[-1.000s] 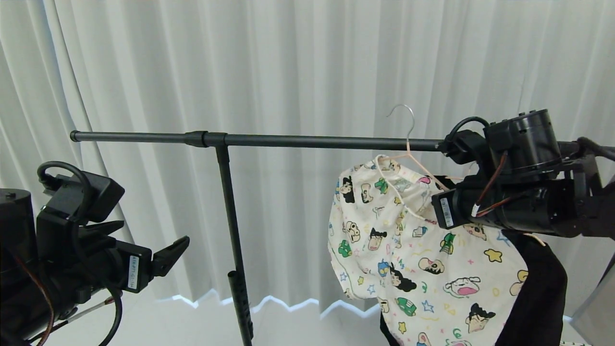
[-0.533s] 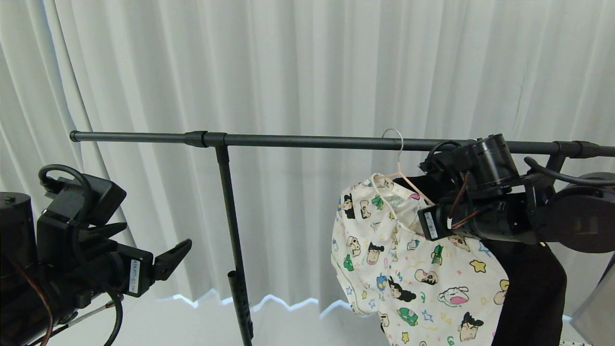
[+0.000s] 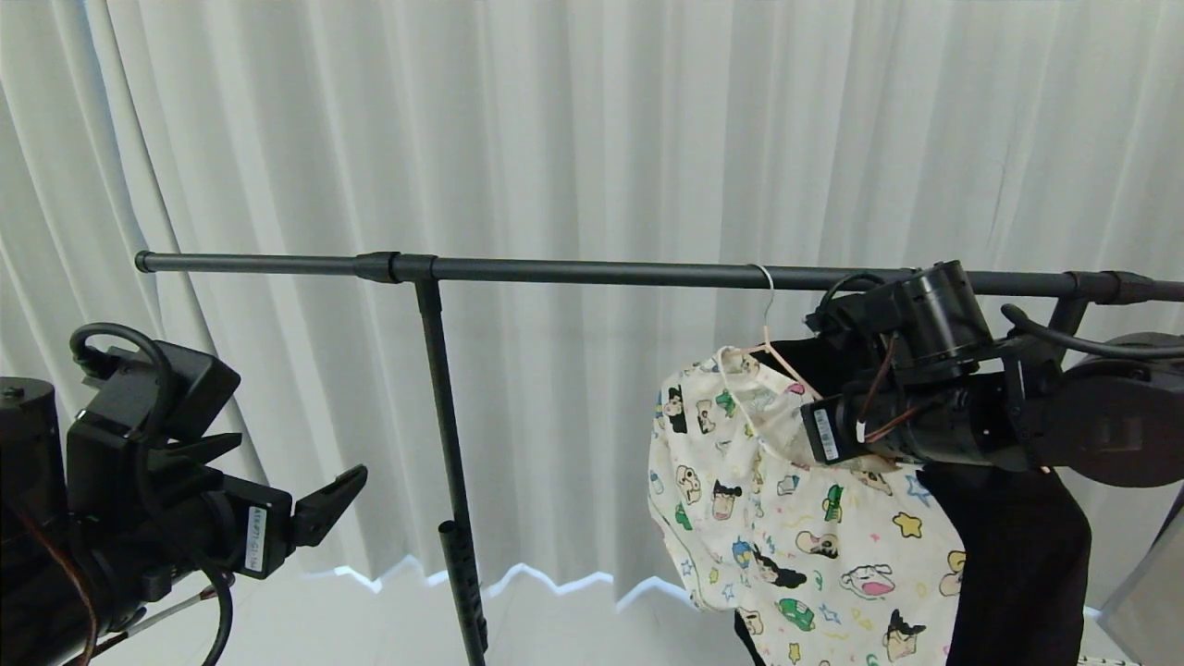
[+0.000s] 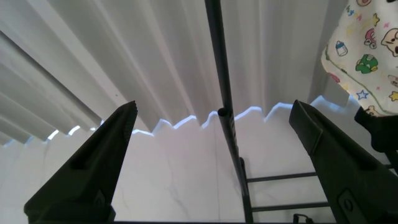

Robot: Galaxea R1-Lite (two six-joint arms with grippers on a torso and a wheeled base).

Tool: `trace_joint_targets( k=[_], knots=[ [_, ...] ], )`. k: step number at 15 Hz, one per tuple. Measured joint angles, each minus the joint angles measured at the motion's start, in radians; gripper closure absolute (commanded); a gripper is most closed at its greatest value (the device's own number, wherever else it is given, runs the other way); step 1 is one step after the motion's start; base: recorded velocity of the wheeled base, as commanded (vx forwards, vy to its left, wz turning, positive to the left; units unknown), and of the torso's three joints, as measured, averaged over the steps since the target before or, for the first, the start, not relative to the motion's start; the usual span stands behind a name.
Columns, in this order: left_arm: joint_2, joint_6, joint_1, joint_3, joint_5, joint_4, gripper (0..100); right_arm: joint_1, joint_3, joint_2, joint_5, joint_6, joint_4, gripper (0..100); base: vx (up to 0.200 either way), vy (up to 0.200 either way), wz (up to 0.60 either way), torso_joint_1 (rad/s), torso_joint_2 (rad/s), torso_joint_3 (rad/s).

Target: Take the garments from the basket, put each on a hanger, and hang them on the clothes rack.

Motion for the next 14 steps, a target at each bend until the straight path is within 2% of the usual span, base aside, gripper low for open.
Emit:
trace_joint_targets(
  k=[3,8,10,14],
  knots=[
    [-0.009,0.000,0.003,0.000,0.000,0.000,0,0.009,0.002,-0.049,0.005,0.053,-0.009,0,0.000,0.000,0.00,0.000,0.00,0.000],
    [-0.027,0.002,0.047,0.002,0.003,0.000,0,0.009,0.004,-0.212,0.023,0.068,-0.026,0,0.000,0.000,0.00,0.000,0.00,0.000],
    [-0.032,0.003,0.079,0.001,0.004,0.000,0,-0.039,0.005,-0.273,0.014,0.029,0.001,0,-0.100,0.000,0.00,0.001,0.01,0.004],
    [-0.035,0.004,0.122,0.001,0.023,0.000,0,-0.227,0.009,-0.341,-0.105,-0.131,0.082,0,-0.200,0.000,0.00,0.006,0.00,-0.001]
  ],
)
